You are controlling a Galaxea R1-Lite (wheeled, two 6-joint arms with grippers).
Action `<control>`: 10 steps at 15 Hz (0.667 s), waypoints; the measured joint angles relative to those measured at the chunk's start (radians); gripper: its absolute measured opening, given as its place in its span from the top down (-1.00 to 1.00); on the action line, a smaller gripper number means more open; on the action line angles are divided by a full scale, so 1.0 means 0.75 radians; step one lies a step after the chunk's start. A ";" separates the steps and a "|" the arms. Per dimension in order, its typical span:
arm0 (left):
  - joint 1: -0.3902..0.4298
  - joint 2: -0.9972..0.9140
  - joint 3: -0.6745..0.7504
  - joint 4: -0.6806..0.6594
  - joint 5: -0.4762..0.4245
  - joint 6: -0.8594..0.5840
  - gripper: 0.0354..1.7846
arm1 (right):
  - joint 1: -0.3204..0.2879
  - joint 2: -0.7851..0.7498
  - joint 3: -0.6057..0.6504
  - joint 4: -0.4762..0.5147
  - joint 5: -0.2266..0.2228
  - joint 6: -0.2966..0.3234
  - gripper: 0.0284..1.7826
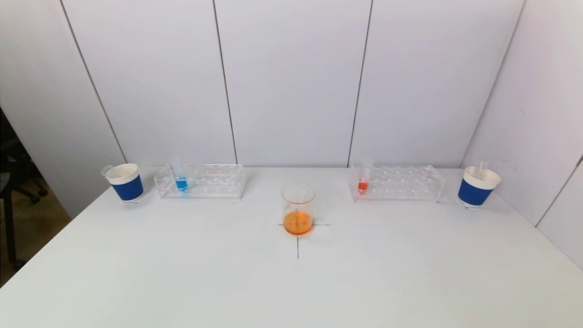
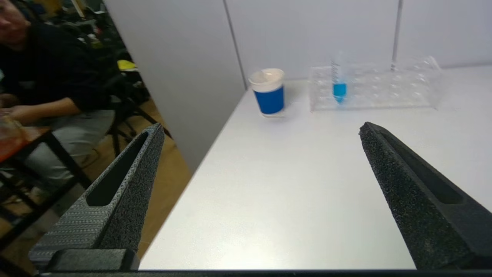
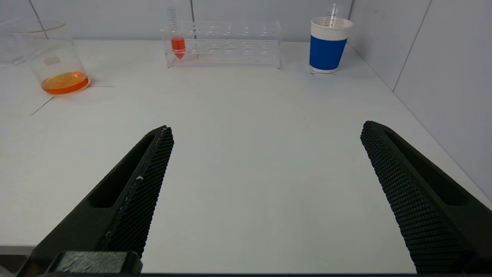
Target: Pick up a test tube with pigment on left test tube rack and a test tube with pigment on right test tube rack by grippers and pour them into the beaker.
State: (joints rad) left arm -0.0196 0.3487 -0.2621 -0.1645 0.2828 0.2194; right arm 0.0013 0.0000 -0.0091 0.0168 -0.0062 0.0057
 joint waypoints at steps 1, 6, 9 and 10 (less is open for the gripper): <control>0.000 -0.071 0.003 0.124 -0.074 -0.049 -0.99 | 0.000 0.000 0.000 0.000 0.000 0.000 -0.99; 0.010 -0.297 0.044 0.418 -0.273 -0.134 -0.99 | 0.000 0.000 0.000 0.000 0.001 0.001 -0.99; 0.013 -0.405 0.122 0.453 -0.361 -0.133 -0.99 | 0.000 0.000 0.000 -0.001 0.000 0.000 -0.99; 0.013 -0.426 0.153 0.454 -0.383 -0.135 -0.99 | 0.000 0.000 0.000 -0.001 0.001 0.000 -0.99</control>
State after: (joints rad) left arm -0.0096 0.0294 -0.1472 0.1760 -0.0043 0.1179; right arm 0.0013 0.0000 -0.0091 0.0164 -0.0057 0.0057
